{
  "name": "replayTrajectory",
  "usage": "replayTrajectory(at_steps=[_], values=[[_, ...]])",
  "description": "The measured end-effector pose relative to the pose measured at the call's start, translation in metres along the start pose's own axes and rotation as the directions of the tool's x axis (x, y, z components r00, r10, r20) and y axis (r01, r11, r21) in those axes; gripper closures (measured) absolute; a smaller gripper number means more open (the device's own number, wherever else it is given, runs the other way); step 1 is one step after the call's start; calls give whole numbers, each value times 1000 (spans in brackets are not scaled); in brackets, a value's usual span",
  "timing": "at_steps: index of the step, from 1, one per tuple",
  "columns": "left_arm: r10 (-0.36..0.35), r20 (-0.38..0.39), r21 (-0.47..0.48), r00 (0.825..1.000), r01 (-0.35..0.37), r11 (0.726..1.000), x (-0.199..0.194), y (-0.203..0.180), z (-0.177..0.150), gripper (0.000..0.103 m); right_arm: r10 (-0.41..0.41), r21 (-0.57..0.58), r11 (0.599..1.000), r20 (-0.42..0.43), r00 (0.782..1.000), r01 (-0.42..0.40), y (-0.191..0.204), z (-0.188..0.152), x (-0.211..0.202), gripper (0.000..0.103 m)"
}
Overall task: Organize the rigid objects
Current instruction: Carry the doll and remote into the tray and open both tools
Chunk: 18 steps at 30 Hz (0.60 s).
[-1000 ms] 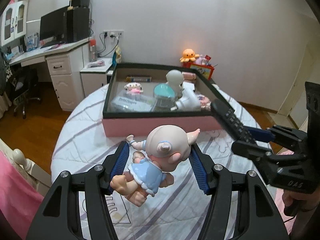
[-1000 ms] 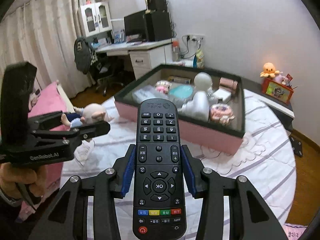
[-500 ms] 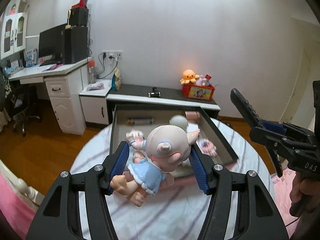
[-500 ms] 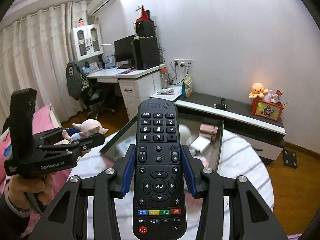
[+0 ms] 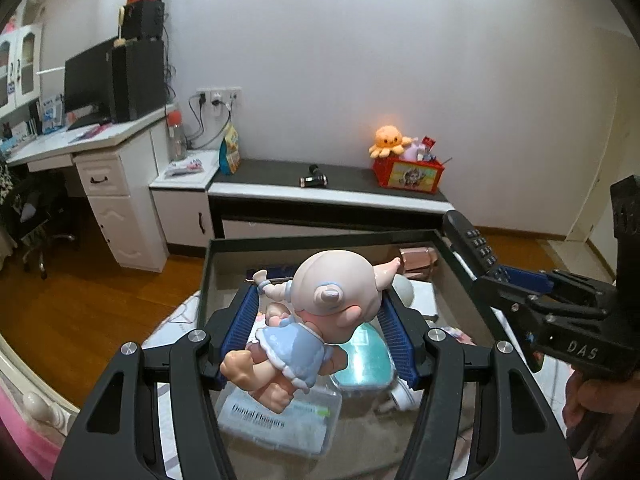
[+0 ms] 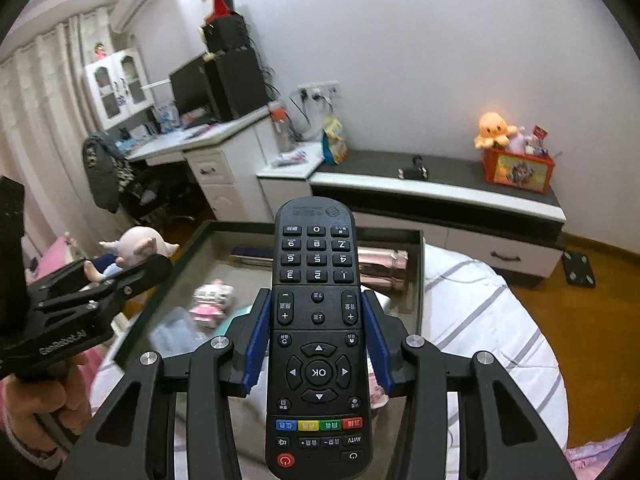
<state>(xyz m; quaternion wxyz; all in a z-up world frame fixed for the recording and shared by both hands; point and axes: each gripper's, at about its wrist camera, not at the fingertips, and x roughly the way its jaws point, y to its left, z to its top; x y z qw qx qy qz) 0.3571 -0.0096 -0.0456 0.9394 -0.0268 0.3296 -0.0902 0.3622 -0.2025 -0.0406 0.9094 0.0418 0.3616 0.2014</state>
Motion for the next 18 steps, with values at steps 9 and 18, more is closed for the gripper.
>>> replayTrajectory(at_steps=[9,18], values=[[3,-83,2,997,-3,1000,41,-2,-5,16,-36,17,999,-62,997,38,-10,-8,27,54],[36,14,-24,999,-36,999,-7,8,-7,0,-78,34,996,-18,997,79,-1,-10,0,0]])
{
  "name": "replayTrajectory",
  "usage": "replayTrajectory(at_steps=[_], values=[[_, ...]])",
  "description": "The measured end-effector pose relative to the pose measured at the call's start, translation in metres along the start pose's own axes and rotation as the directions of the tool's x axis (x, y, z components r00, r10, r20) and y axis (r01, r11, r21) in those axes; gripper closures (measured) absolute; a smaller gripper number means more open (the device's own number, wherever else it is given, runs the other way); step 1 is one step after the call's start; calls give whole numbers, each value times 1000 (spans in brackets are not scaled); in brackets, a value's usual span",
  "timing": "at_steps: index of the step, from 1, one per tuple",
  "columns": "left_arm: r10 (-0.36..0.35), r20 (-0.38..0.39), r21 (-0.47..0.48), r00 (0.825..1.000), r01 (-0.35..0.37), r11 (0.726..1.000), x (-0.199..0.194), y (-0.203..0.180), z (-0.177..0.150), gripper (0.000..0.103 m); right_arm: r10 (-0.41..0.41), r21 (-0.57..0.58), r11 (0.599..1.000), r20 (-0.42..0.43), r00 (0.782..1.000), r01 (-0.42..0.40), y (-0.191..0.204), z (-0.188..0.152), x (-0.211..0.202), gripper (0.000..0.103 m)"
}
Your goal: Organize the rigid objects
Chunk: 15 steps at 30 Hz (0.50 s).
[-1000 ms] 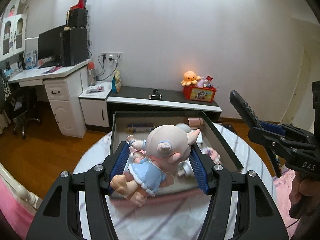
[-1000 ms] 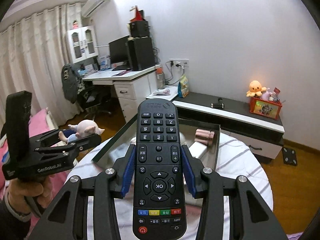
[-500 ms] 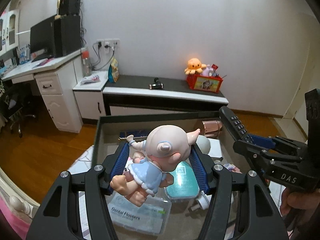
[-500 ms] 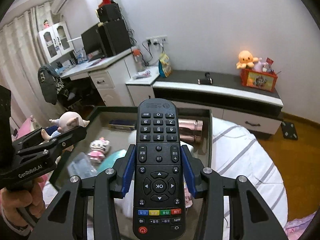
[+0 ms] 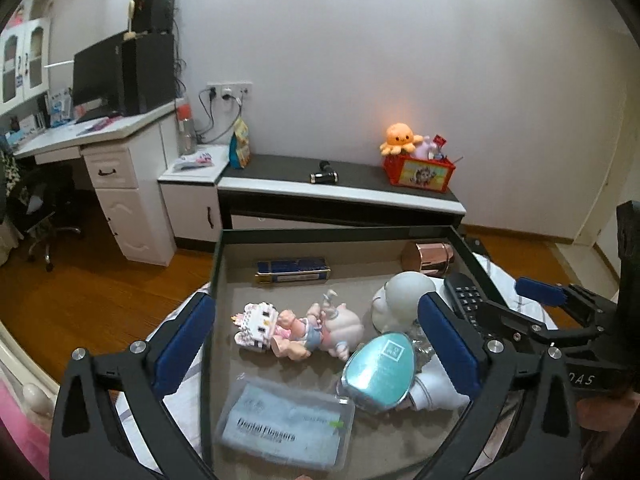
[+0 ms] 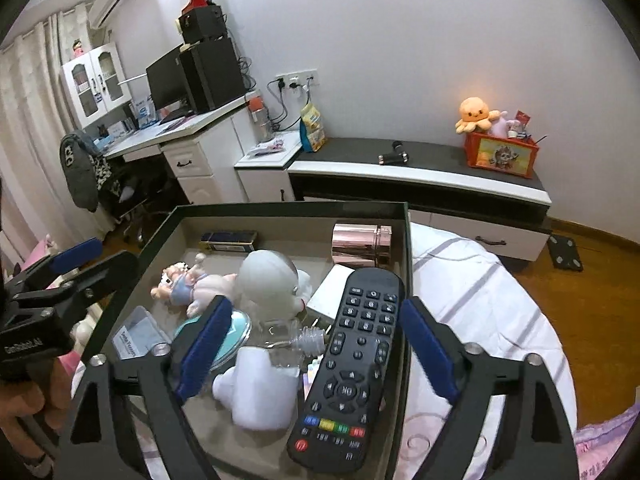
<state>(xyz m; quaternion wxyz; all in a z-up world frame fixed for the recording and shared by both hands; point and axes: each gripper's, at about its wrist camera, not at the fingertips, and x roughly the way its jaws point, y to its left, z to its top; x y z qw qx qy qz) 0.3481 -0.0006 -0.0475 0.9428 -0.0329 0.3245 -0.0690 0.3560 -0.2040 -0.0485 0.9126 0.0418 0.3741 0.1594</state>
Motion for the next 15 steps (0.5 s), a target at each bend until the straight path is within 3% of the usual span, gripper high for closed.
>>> replayTrajectory(at_steps=[15], values=[[16,112,-21,994,-14,1000,-118,-3,-31,0,-35,29,999,136,990,31,34,-26,-106,0]])
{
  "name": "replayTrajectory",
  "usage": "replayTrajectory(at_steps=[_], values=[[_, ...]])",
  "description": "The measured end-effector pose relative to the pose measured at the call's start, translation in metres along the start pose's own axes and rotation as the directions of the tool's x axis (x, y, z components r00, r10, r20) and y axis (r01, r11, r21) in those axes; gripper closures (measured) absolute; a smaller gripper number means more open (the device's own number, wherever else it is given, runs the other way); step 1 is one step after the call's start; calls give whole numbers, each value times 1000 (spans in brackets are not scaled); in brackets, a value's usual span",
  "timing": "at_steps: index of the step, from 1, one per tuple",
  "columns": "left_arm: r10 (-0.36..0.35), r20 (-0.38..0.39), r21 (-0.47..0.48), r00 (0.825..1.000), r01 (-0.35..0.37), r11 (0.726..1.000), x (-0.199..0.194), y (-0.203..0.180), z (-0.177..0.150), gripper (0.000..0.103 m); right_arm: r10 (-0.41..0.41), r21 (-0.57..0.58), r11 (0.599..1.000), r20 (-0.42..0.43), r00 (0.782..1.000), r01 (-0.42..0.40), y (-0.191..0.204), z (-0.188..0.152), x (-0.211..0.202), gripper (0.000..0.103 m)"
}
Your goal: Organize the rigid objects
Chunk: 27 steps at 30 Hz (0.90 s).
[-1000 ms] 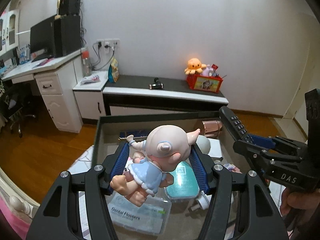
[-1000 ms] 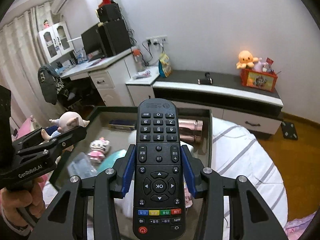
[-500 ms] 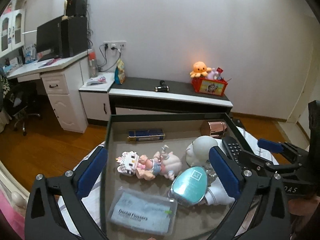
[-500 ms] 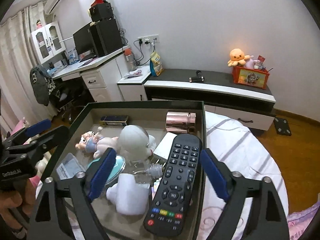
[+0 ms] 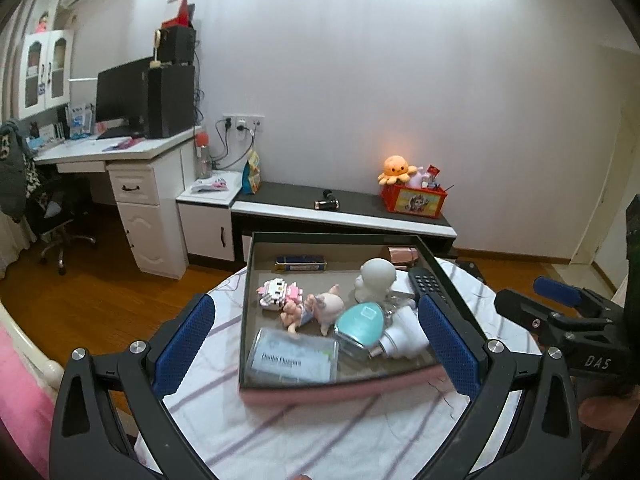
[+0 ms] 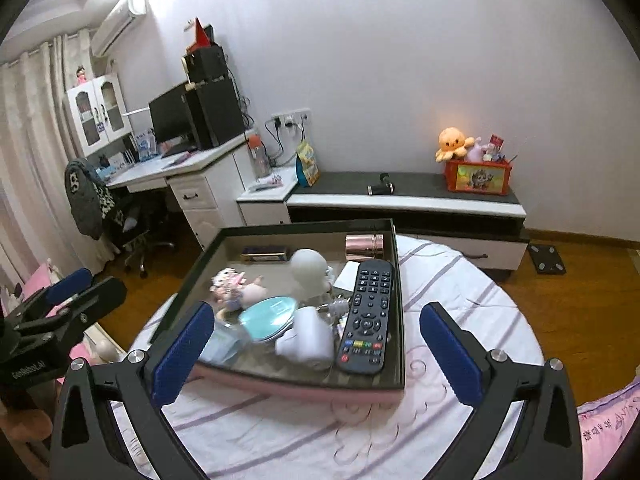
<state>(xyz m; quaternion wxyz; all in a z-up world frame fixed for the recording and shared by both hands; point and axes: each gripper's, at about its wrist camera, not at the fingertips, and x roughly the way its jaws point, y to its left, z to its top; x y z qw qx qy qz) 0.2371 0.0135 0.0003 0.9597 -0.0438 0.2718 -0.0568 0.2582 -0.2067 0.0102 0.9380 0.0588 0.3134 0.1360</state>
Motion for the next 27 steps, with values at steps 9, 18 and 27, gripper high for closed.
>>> replayTrajectory(at_steps=[9,18,27], values=[[-2,60,-3,998,2,1000,-73,-12,-18,0,-17,0,1000,78,997,17,16,-22,-67,0],[27,86,-7,996,-26,1000,-116,-17,-41,0,-36,11,999,131,991,35,26,-54,-114,0],[41,66,10,997,-42,999,-134,-23,-66,0,-56,24,998,139,989,53,31,-80,-135,0]])
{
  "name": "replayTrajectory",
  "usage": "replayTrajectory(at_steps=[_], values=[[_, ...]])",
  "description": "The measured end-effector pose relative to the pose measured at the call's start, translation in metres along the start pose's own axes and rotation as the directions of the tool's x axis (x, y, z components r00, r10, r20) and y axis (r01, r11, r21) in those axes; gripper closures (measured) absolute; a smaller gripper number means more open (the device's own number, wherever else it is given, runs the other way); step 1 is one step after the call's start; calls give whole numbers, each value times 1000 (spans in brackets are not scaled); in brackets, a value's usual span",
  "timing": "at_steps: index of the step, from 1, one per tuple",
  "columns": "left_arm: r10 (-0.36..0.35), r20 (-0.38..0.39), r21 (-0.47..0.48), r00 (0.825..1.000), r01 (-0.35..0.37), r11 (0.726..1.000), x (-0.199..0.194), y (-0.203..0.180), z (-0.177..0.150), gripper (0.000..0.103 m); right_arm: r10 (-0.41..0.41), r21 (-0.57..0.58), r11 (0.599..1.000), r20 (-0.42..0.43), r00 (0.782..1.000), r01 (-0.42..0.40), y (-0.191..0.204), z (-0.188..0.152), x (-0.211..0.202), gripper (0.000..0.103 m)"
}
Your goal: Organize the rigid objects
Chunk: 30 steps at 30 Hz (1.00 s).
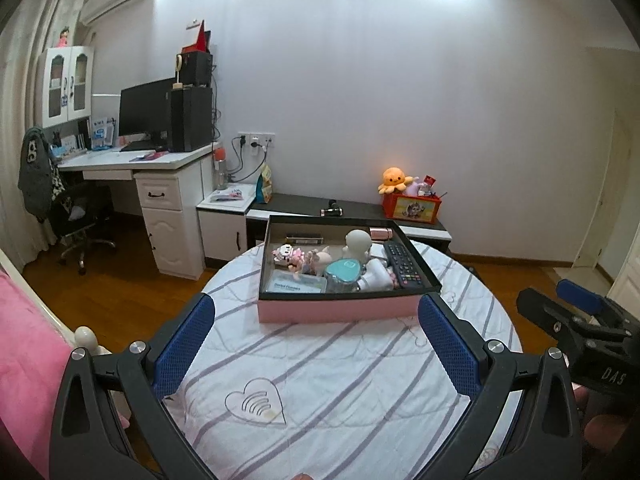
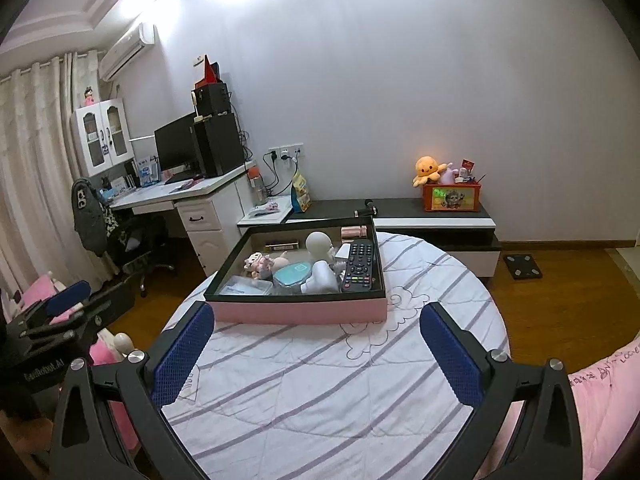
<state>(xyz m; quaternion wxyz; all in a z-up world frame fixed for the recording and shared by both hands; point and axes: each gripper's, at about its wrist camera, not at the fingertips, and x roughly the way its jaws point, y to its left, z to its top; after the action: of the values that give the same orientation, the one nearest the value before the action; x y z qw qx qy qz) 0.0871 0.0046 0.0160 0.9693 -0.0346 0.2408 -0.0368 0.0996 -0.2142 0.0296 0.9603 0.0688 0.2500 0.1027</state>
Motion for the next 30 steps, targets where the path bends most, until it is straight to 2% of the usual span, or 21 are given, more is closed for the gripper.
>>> replayTrajectory(at_steps=[30], values=[[3,60,6,998,-4,1000,-52,-10,-8,0,3,-13,1000,77,997,-2,12,-8,-49,0]])
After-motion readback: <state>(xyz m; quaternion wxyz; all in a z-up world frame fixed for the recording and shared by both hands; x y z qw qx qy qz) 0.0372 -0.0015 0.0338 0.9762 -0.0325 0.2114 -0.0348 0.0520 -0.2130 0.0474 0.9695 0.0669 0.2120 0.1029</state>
